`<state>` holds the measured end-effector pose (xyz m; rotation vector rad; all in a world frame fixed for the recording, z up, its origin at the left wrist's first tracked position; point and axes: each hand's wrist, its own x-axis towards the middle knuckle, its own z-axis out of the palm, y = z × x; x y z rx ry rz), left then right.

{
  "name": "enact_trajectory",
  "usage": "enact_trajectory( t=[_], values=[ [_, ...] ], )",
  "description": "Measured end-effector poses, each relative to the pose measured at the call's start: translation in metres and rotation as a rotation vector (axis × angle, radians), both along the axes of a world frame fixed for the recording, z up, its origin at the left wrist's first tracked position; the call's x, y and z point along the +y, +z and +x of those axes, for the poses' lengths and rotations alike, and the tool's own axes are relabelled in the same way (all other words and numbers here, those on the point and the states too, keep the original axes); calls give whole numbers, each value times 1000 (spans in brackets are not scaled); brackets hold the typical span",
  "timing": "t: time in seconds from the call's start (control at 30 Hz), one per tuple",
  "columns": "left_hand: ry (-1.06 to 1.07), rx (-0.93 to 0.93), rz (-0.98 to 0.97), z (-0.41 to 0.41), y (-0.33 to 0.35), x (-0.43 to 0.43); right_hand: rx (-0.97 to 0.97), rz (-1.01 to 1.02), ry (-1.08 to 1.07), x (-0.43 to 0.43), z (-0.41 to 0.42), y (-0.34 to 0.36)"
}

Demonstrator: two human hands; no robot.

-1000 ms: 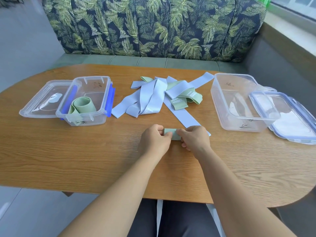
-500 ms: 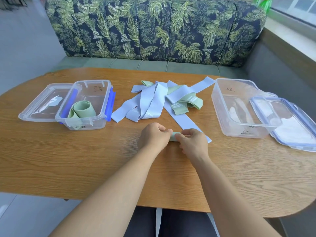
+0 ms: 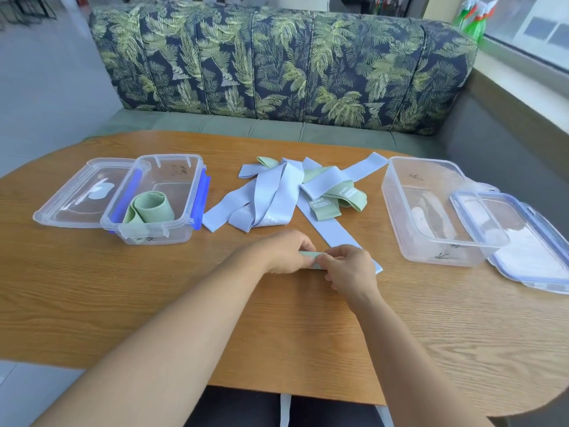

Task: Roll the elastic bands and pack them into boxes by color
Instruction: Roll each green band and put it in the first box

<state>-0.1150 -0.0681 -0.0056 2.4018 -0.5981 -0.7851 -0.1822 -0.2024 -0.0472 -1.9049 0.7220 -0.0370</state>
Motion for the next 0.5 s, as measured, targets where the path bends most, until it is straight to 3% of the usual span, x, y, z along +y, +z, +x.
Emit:
enact_trajectory(
  t=[0.13,0.23,0.37,0.5],
  values=[
    [-88,-84,169,-3,11,-4,-8,-26,19,-1,-3,1],
    [-77,-95,169,-11,16,-2,-7,-41,24,4,-7,4],
    [-4,-86,47,-17,15,20,-59,-58,91,17,-13,24],
    [108,-4,-216,-17,16,64,-167,-23,272,36,-12,58]
  ],
)
